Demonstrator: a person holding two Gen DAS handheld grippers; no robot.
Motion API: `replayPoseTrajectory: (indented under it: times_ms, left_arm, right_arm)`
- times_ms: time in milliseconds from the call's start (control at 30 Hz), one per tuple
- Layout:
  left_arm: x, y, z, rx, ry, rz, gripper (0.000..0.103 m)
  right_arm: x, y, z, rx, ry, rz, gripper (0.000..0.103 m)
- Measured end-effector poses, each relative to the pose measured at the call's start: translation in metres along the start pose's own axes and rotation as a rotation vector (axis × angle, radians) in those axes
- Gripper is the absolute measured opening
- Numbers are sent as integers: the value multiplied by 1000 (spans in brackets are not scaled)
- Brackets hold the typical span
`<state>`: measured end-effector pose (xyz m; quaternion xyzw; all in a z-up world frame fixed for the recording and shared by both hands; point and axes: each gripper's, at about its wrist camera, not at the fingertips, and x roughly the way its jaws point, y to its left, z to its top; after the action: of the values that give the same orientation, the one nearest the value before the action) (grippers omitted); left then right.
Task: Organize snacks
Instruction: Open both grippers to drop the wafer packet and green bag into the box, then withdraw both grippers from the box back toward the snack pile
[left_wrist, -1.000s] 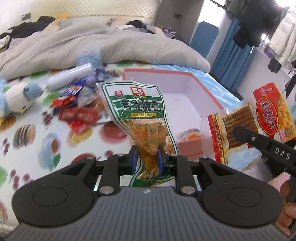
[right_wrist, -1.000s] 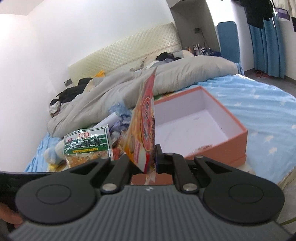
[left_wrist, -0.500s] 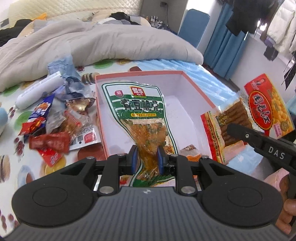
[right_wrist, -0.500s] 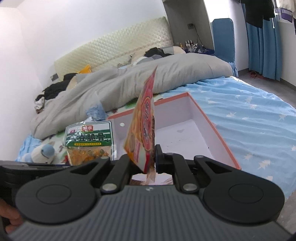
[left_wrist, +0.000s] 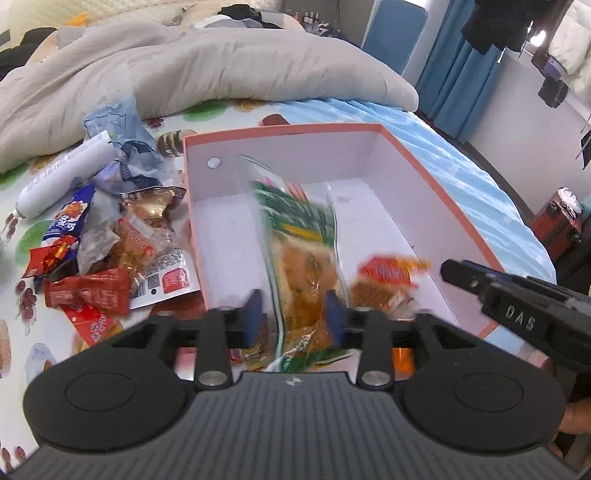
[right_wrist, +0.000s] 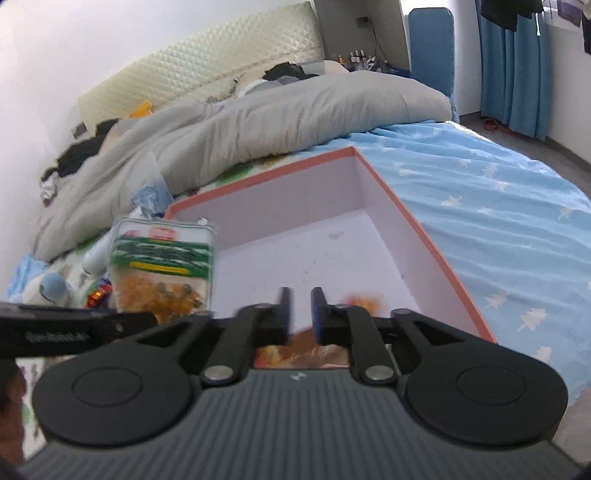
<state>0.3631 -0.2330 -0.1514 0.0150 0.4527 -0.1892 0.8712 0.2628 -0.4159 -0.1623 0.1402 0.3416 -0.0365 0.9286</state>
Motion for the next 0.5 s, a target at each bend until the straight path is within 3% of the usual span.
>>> replayPoseTrajectory:
  times_ms: [33, 67, 500]
  left_arm:
    - [-3, 1, 0, -2, -7, 1, 66]
    - [-7, 1, -1, -5, -15, 5, 68]
    - [-92, 0, -29, -18, -111, 9, 72]
  right_arm:
    - [-2, 1, -1, 1, 0, -14, 67]
    - [-5, 1, -2, 6, -12, -10, 69]
    - [-75, 19, -12, -5, -110, 44, 67]
